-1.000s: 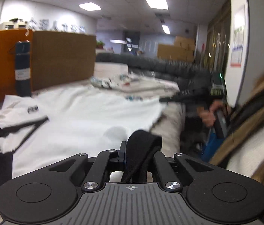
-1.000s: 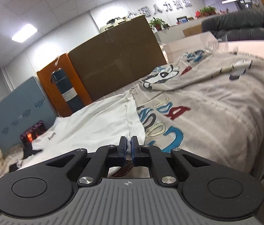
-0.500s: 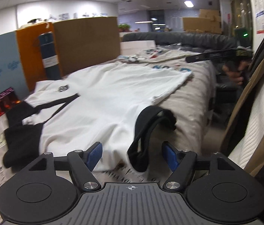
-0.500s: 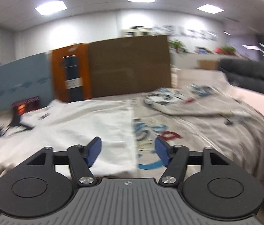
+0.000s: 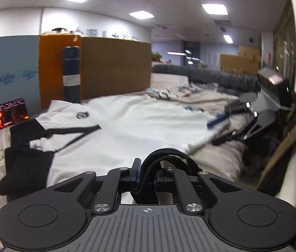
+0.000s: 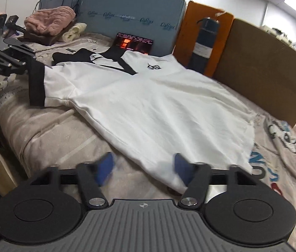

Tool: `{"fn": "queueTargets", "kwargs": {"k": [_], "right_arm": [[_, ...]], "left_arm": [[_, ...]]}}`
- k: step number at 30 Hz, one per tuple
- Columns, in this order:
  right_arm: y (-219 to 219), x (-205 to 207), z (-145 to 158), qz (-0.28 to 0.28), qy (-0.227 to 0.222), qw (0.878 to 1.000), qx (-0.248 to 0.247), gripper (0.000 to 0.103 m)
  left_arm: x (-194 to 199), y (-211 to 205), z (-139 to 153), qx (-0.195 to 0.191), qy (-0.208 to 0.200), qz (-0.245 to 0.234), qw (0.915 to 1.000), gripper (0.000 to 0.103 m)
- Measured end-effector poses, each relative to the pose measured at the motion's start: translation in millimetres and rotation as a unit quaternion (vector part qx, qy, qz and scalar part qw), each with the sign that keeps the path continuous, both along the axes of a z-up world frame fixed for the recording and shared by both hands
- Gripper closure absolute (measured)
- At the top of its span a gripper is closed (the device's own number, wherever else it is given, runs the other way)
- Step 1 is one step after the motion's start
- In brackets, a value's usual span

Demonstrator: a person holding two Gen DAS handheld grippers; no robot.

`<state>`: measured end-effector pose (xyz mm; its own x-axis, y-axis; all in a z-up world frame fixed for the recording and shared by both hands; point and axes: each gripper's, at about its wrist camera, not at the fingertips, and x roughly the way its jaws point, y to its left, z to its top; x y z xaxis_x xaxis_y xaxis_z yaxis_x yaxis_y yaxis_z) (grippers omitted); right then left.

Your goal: Fold clothes

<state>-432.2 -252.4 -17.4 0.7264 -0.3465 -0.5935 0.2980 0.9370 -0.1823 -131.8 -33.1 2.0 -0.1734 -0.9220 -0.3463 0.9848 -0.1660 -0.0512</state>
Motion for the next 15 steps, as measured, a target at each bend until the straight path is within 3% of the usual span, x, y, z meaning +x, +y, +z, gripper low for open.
{"fn": "queueTargets", "kwargs": {"k": [3, 6, 9, 12, 15], "right_arm": [[-12, 5, 2, 0.016, 0.004, 1.000, 0.017, 0.067], [-24, 2, 6, 0.018, 0.011, 0.999, 0.025, 0.082], [-40, -5, 10, 0.004, 0.017, 0.999, 0.028, 0.089], [-58, -9, 23, 0.016, -0.011, 0.999, 0.037, 0.097], [-79, -4, 38, 0.025, -0.036, 0.998, 0.034, 0.098]], "left_arm": [[10, -11, 10, -0.012, 0.019, 0.009, 0.9997, 0.096], [16, -23, 16, -0.011, 0.008, 0.015, 0.9998, 0.097], [24, -37, 21, -0.009, -0.007, 0.021, 0.9997, 0.097], [33, -51, 28, -0.009, -0.026, 0.024, 0.9993, 0.097], [45, -72, 40, -0.013, -0.052, 0.017, 0.9984, 0.097]]}}
